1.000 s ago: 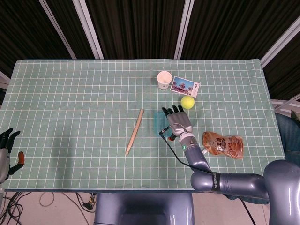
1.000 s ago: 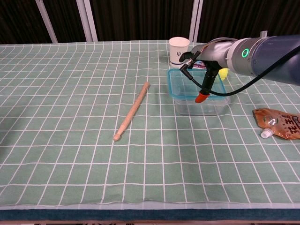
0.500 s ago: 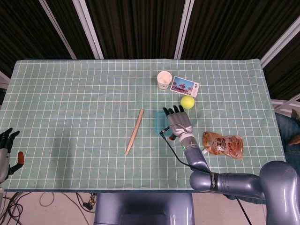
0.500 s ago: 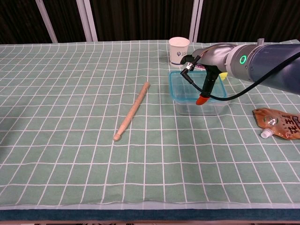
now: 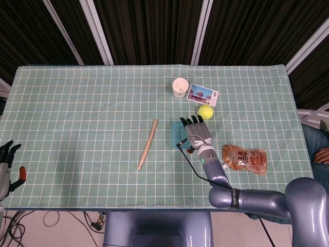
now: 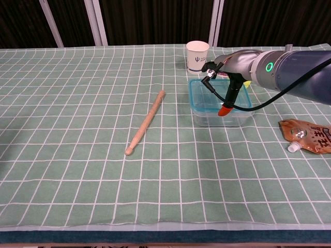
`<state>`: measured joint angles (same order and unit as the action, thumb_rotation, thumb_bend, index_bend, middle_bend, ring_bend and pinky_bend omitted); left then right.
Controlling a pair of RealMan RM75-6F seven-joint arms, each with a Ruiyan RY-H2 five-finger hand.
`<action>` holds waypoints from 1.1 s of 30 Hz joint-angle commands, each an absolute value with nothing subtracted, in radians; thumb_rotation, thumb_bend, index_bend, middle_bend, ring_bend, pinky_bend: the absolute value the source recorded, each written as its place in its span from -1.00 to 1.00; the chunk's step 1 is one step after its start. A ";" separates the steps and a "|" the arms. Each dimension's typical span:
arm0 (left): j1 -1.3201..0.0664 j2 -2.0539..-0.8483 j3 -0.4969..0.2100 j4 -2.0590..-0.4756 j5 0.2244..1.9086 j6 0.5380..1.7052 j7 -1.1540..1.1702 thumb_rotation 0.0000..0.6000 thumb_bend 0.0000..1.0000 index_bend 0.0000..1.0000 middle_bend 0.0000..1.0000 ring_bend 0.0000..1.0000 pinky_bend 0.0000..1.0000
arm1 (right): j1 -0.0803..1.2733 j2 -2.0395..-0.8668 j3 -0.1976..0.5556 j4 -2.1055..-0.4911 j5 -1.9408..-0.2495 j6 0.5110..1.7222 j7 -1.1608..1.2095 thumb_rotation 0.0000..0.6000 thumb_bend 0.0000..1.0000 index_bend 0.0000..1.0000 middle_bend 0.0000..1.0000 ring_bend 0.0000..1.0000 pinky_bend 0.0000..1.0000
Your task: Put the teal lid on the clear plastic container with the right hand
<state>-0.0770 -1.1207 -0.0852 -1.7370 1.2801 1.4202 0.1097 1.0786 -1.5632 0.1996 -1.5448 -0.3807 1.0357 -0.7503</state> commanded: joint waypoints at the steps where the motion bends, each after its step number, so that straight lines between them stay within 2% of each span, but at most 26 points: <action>1: -0.077 -1.121 -0.085 -1.737 1.279 1.419 0.109 1.00 0.14 -0.78 -1.00 -1.00 -1.00 | 1.077 -1.564 0.202 -1.545 -0.385 1.039 -0.750 1.00 -0.52 -0.95 -0.34 -0.95 -1.00; 33: -0.079 -1.118 -0.085 -1.742 1.269 1.414 0.115 1.00 0.14 -0.78 -1.00 -1.00 -1.00 | 1.068 -1.565 0.209 -1.553 -0.383 1.044 -0.769 1.00 -0.52 -0.95 -0.34 -0.95 -1.00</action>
<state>-0.0785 -1.1183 -0.0853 -1.7416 1.2688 1.4144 0.1152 1.0683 -1.5644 0.2090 -1.5537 -0.3829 1.0437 -0.7687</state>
